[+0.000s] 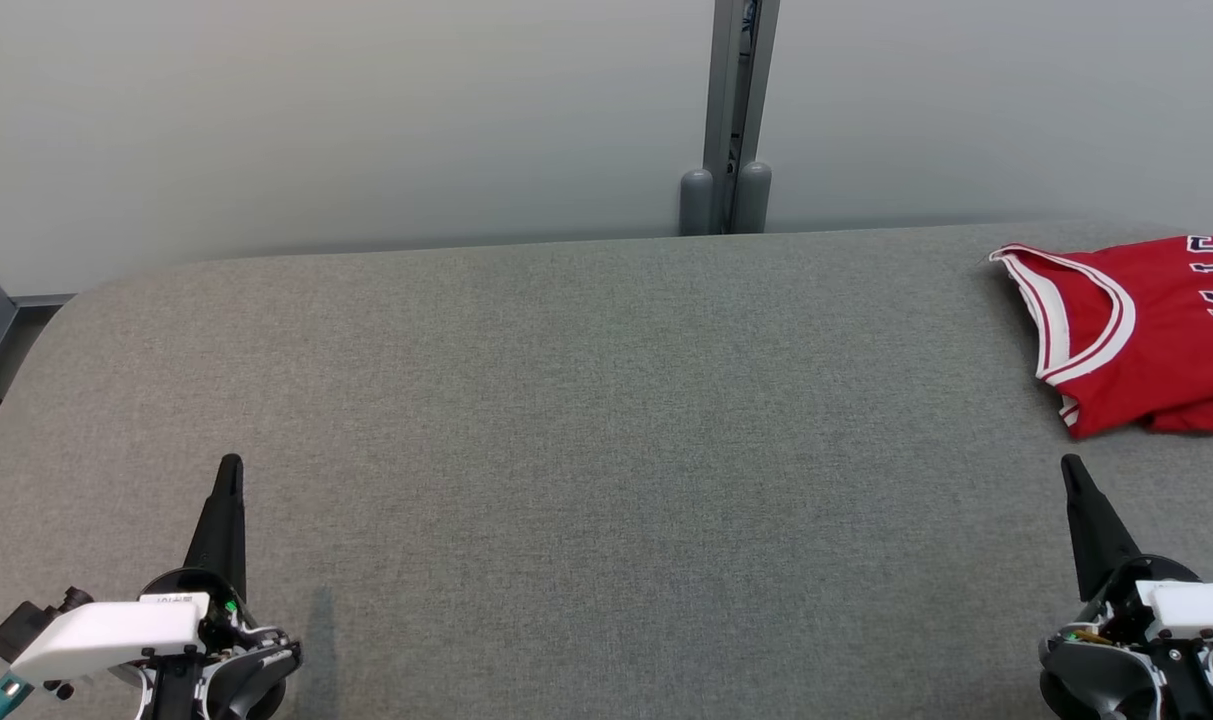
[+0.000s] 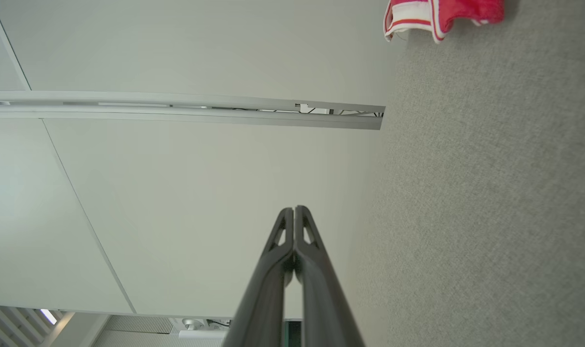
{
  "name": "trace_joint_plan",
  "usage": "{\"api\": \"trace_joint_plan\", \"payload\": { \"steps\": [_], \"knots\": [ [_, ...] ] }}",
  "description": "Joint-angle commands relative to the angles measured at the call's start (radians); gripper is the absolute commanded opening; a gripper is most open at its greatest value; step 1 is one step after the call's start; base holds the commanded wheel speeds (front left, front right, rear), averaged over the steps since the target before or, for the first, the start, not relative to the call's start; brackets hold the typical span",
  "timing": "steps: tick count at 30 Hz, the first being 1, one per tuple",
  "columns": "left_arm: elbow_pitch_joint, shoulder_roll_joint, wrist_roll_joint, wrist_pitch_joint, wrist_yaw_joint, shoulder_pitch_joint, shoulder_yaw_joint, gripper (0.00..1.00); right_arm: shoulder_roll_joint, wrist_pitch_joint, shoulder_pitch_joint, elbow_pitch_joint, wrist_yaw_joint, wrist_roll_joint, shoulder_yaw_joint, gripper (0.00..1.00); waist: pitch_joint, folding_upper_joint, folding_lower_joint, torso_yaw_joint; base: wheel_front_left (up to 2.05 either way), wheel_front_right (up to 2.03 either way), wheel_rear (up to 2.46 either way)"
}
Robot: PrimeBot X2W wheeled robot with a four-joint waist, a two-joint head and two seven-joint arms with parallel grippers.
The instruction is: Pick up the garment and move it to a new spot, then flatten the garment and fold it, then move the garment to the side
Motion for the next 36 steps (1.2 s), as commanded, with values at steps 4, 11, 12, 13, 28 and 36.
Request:
{"api": "trace_joint_plan", "payload": {
  "steps": [4,11,12,13,28,36],
  "knots": [
    [-0.006,0.006,-0.021,0.007,-0.008,-0.017,0.009,0.0,-0.009,0.01,-0.011,-0.003,0.0,0.025,-0.004,0.0,-0.001,-0.0001,0.0,-0.001,0.0,0.0,0.0],
    [-0.005,0.005,-0.021,0.007,-0.008,-0.016,0.009,0.0,-0.009,0.01,-0.011,-0.003,0.0,0.026,-0.004,0.0,-0.001,-0.0001,0.0,-0.001,0.0,0.0,0.0],
    [-0.006,0.005,-0.021,0.007,-0.008,-0.016,0.009,0.0,-0.009,0.01,-0.011,-0.003,0.0,0.026,-0.004,0.0,-0.001,-0.0001,0.0,-0.001,0.0,0.0,0.0],
    [-0.006,0.005,-0.021,0.007,-0.008,-0.016,0.009,0.0,-0.009,0.01,-0.011,-0.003,0.0,0.026,-0.004,0.0,-0.001,-0.0001,0.0,-0.001,0.0,0.0,0.0],
    [-0.006,0.005,-0.02,0.007,-0.008,-0.016,0.009,0.0,-0.009,0.01,-0.011,-0.003,0.0,0.026,-0.004,0.0,-0.001,-0.0001,0.0,-0.001,0.0,0.0,0.0],
    [-0.006,0.005,-0.02,0.008,-0.008,-0.016,0.009,0.0,-0.009,0.01,-0.011,-0.003,0.0,0.026,-0.004,0.0,-0.001,-0.0001,0.0,-0.001,0.0,0.0,0.0]
  ]
}}
